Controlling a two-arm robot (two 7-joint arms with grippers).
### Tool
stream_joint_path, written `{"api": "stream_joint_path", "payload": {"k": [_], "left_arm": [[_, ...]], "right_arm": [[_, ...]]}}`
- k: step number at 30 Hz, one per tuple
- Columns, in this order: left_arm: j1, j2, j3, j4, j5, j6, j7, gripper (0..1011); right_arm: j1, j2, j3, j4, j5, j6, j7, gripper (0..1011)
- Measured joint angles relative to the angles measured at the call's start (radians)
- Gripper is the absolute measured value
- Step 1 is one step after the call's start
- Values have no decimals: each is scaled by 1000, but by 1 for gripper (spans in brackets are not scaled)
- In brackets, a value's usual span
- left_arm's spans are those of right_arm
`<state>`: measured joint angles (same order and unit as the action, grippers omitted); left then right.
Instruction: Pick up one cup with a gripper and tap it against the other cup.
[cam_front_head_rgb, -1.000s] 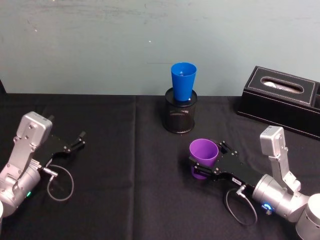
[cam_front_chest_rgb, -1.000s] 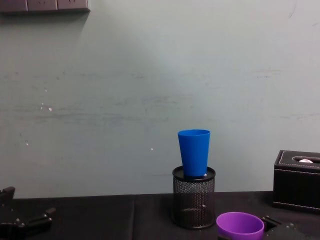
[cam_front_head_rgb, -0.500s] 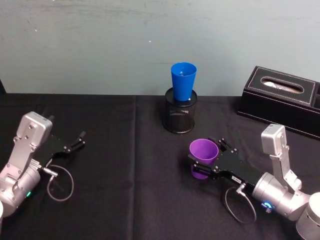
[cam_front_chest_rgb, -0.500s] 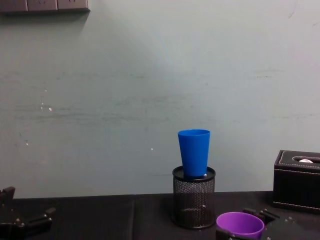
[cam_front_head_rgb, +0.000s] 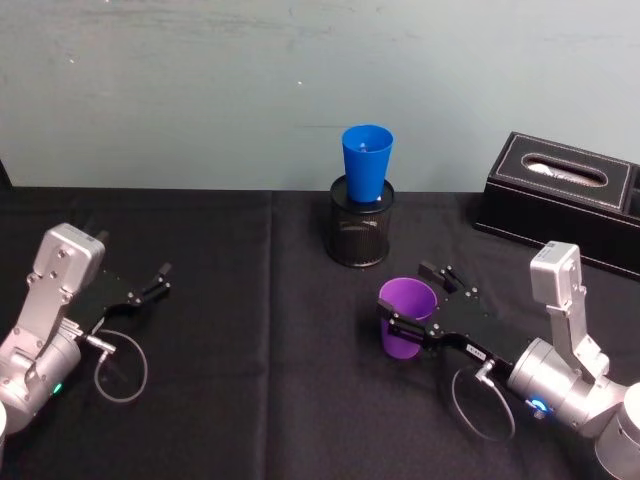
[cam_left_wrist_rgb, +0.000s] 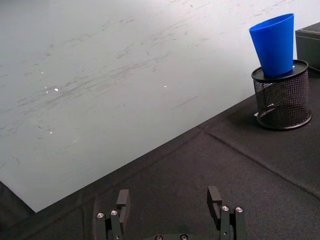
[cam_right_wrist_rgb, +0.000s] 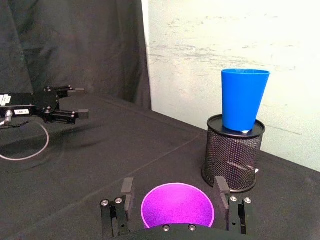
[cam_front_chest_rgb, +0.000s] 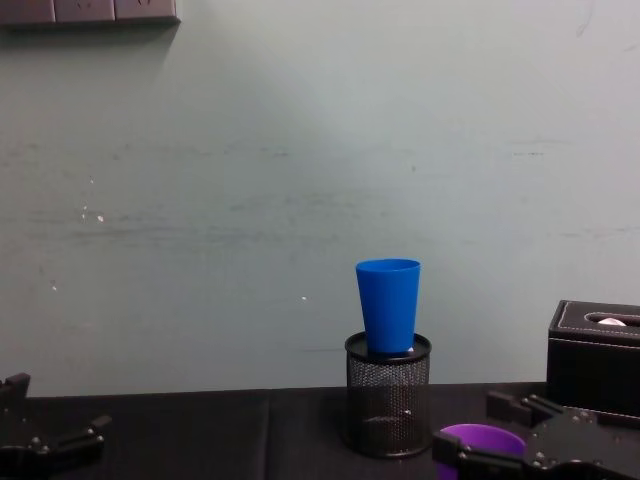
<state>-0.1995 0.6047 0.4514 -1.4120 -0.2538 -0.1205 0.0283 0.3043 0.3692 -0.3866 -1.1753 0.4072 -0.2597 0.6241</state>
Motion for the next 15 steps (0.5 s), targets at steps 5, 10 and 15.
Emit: {"api": "stream_joint_path", "payload": {"k": [5,10,15], "left_arm": [[0,0,0,0,0,0,0,1011],[0,0,0,0,0,0,0,1011],[0,0,0,0,0,0,0,1011]], "right_arm": [[-7,3,7,-19,3,0,-7,1003],[-14,6,13,-39,8,-3,-10,1003],[-19,9,17,-54,11,-5,-12,1003]]}}
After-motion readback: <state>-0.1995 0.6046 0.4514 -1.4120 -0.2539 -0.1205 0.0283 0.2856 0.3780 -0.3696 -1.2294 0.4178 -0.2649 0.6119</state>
